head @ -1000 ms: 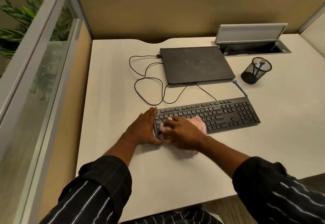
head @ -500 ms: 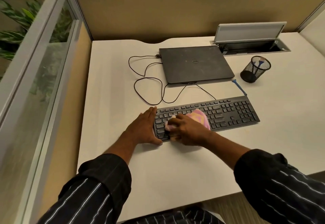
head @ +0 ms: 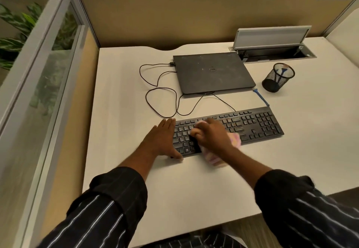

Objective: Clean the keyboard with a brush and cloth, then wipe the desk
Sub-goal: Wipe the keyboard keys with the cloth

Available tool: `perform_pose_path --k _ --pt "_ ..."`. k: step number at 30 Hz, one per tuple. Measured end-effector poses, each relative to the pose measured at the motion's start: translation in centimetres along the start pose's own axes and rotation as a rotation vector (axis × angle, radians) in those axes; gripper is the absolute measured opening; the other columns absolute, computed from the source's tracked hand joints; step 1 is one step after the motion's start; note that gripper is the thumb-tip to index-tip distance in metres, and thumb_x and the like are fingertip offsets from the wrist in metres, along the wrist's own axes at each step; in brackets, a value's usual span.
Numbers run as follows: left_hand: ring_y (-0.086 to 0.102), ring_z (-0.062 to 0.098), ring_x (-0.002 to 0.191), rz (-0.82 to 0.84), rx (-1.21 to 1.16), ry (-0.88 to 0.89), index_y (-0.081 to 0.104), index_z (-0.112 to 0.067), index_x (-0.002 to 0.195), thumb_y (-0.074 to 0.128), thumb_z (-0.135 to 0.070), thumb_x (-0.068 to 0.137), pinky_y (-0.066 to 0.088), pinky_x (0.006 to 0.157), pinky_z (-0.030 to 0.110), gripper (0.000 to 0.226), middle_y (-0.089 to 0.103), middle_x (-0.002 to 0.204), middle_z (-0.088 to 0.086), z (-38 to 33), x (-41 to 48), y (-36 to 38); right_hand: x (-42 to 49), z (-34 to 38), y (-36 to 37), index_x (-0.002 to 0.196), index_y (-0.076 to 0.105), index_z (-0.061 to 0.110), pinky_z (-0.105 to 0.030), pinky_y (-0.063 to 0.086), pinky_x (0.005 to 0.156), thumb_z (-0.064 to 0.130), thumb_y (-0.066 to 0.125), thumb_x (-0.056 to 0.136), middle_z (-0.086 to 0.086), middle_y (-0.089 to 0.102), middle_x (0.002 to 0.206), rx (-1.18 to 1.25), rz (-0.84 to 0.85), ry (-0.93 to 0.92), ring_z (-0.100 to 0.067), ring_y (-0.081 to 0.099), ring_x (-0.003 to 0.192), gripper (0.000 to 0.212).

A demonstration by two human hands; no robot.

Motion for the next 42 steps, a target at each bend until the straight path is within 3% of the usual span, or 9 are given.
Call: perform_pose_path --k 4,8,14,18,25,30,34,39,42 --pt "0.001 0.027 0.155 0.015 0.039 0.022 0.0 -0.006 0.159 0.076 -0.072 0.062 0.012 0.125 0.041 0.14 0.005 0.168 0.011 0.1 0.7 0.8 -0.4 5.3 3.7 0.1 0.069 0.012 -0.038 0.049 0.072 0.026 0.07 0.072 -0.015 0.067 0.092 -0.073 0.026 -0.13 -0.036 0.059 0.077 0.031" --pt "0.0 0.022 0.155 -0.02 -0.007 0.032 -0.001 -0.009 0.16 0.078 -0.073 0.061 0.012 0.125 0.036 0.142 0.003 0.168 0.007 0.7 0.2 1.0 -0.9 1.6 1.5 0.102 0.072 0.02 -0.032 0.05 0.066 0.038 0.069 0.075 -0.006 0.07 0.102 -0.252 0.038 -0.348 -0.027 0.062 0.082 0.033" --pt "-0.001 0.02 0.155 -0.017 0.0 0.044 -0.002 -0.011 0.16 0.078 -0.076 0.059 0.011 0.126 0.036 0.144 0.002 0.168 0.005 0.8 0.3 1.1 0.7 -6.9 -1.5 0.104 0.067 0.012 -0.036 0.043 0.083 0.032 0.051 0.095 -0.013 0.065 0.107 -0.253 -0.055 0.272 -0.027 0.056 0.097 0.027" --pt "0.0 0.023 0.155 -0.01 0.013 0.049 -0.001 -0.01 0.16 0.078 -0.076 0.059 0.012 0.126 0.038 0.144 0.004 0.168 0.006 0.6 0.5 1.0 1.4 -3.5 -0.8 0.092 0.066 0.008 -0.036 0.037 0.079 0.027 0.048 0.094 -0.014 0.066 0.095 -0.177 -0.152 0.437 -0.025 0.051 0.09 0.026" --pt "0.004 0.022 0.155 -0.016 -0.013 0.06 0.005 -0.01 0.16 0.078 -0.074 0.058 0.009 0.125 0.036 0.14 0.01 0.167 0.006 1.1 0.9 1.3 0.9 6.6 3.3 0.09 0.073 0.011 -0.038 0.044 0.078 0.028 0.058 0.081 -0.014 0.068 0.093 -0.077 0.026 0.019 -0.033 0.057 0.086 0.024" --pt "0.018 0.022 0.15 -0.071 -0.024 0.078 0.014 -0.013 0.158 0.068 -0.086 0.048 0.021 0.123 0.037 0.143 0.022 0.163 0.005 1.5 0.8 1.4 -0.3 2.5 2.0 0.121 0.065 0.028 -0.043 0.045 0.085 0.041 0.061 0.082 -0.006 0.064 0.122 -0.23 0.105 -0.123 -0.033 0.056 0.107 0.041" --pt "0.015 0.021 0.151 -0.072 0.009 0.085 0.009 -0.012 0.16 0.076 -0.081 0.054 0.018 0.124 0.035 0.142 0.016 0.164 0.004 1.3 0.5 1.4 -0.2 -4.5 -0.3 0.126 0.061 0.023 -0.035 0.046 0.082 0.032 0.059 0.09 -0.006 0.059 0.129 -0.228 0.078 0.079 -0.03 0.056 0.109 0.037" --pt "0.008 0.021 0.153 -0.052 0.027 0.08 0.003 -0.013 0.16 0.074 -0.082 0.057 0.014 0.125 0.035 0.143 0.009 0.167 0.004 1.2 0.4 1.2 -0.7 -12.3 -4.7 0.095 0.071 0.023 -0.029 0.043 0.06 0.03 0.049 0.094 -0.007 0.066 0.091 -0.213 -0.084 0.402 -0.022 0.057 0.076 0.023" --pt "0.007 0.022 0.154 -0.048 0.025 0.074 0.002 -0.013 0.16 0.074 -0.082 0.057 0.013 0.125 0.035 0.143 0.008 0.167 0.004 1.1 0.4 1.3 0.1 -12.6 -4.9 0.078 0.068 0.013 -0.031 0.046 0.061 0.031 0.044 0.093 -0.008 0.065 0.077 -0.163 -0.143 0.532 -0.023 0.057 0.07 0.033"
Point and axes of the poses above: each hand's wrist, its own x-axis towards the middle knuckle, its own y-axis out of the palm, z = x × y, the point moved 2 cm from there along x, towards the middle knuckle
